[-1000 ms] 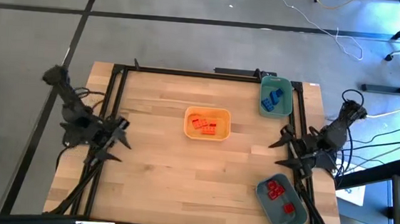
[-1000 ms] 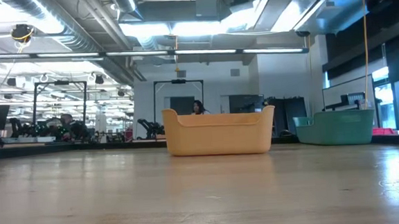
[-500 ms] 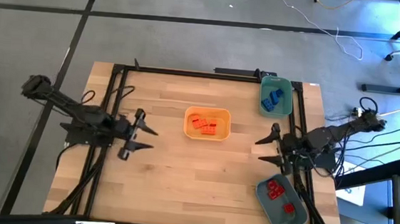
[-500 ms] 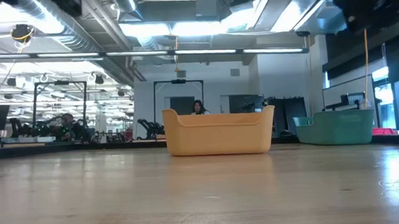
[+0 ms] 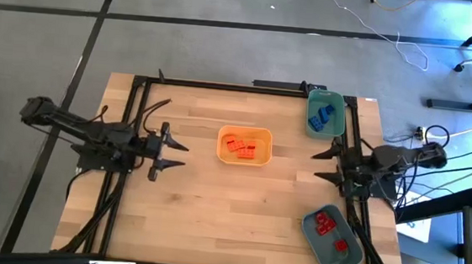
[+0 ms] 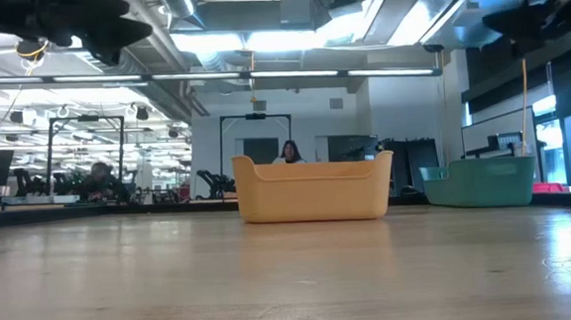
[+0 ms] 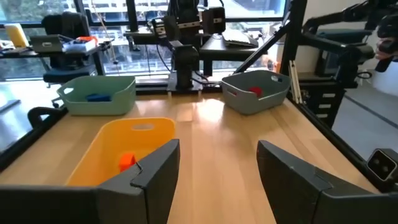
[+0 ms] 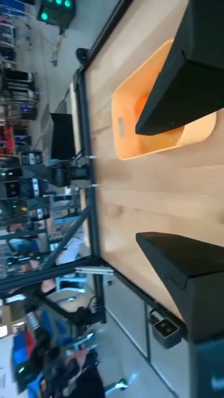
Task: Sort & place blocks by color
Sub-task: Return to Home Position
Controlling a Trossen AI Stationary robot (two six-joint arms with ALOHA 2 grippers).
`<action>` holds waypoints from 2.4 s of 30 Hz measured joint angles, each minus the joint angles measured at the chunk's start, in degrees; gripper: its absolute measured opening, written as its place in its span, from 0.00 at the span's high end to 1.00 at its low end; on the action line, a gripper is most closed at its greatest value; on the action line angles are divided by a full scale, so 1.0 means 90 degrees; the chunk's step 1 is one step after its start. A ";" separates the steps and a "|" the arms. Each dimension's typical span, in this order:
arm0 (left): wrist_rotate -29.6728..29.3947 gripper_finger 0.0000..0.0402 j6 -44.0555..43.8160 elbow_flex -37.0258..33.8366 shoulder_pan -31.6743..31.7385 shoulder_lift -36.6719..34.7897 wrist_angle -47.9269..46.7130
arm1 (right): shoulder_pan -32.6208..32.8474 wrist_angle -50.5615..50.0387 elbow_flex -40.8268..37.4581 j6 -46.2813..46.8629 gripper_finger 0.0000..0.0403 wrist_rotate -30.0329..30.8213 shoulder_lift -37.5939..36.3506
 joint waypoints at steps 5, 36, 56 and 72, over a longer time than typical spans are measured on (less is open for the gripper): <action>0.0000 0.49 0.0082 -0.0362 0.0006 -0.0490 0.0117 | -0.0005 -0.0585 -0.0008 -0.0012 0.33 0.0014 -0.0551; -0.0024 0.49 0.0233 -0.1834 0.0006 -0.1694 0.0863 | -0.0022 0.1499 -0.1566 -0.1628 0.33 -0.0109 -0.0309; -0.0287 0.49 0.0117 -0.1834 0.0006 -0.1691 0.0062 | -0.0022 0.1497 -0.1566 -0.1504 0.33 -0.0108 -0.0309; -0.0289 0.49 0.0121 -0.1834 0.0006 -0.1694 0.0062 | -0.0022 0.1497 -0.1564 -0.1523 0.33 -0.0107 -0.0309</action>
